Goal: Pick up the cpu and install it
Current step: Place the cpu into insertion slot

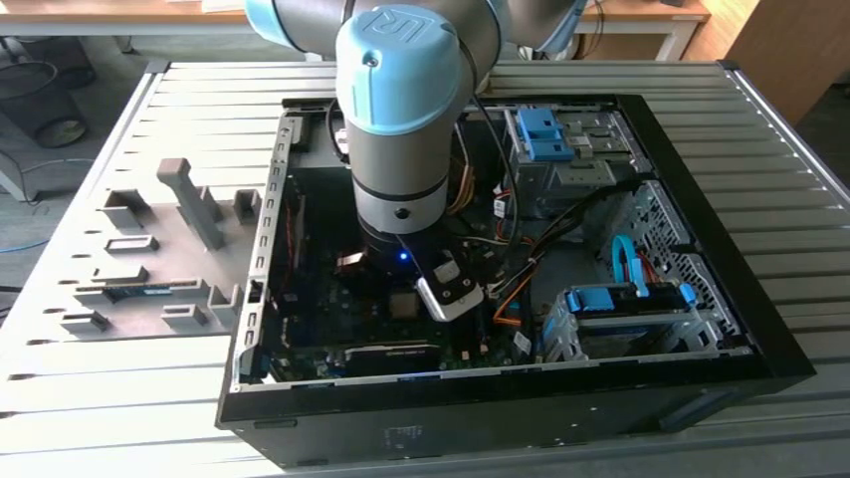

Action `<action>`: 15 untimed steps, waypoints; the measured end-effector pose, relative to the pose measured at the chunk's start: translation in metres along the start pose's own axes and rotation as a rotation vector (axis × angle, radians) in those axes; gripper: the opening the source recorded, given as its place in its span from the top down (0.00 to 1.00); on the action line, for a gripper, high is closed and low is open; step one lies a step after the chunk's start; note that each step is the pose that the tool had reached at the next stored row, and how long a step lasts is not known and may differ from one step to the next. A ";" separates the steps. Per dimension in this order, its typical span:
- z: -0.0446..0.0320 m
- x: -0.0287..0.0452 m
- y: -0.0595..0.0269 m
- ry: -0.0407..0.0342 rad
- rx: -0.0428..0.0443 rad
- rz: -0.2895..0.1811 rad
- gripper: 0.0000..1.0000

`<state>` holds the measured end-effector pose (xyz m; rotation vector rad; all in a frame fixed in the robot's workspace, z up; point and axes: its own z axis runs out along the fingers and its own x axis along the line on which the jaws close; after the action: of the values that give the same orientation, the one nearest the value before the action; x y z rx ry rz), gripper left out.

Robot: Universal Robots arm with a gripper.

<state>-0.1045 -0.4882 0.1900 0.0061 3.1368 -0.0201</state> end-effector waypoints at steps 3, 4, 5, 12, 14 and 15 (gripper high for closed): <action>0.0000 0.0000 0.0000 0.0000 0.0000 0.000 0.56; 0.0000 0.0000 0.0000 0.0000 0.0000 0.000 0.56; 0.0000 0.0000 0.0000 0.0000 0.0000 0.000 0.56; 0.0000 0.0000 0.0000 0.0000 0.0003 0.000 0.56; -0.0006 -0.0001 0.0001 -0.0004 -0.0002 0.000 0.56; -0.0011 -0.0001 0.0001 -0.0007 -0.0004 0.000 0.56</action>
<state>-0.1044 -0.4881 0.1911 0.0060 3.1361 -0.0194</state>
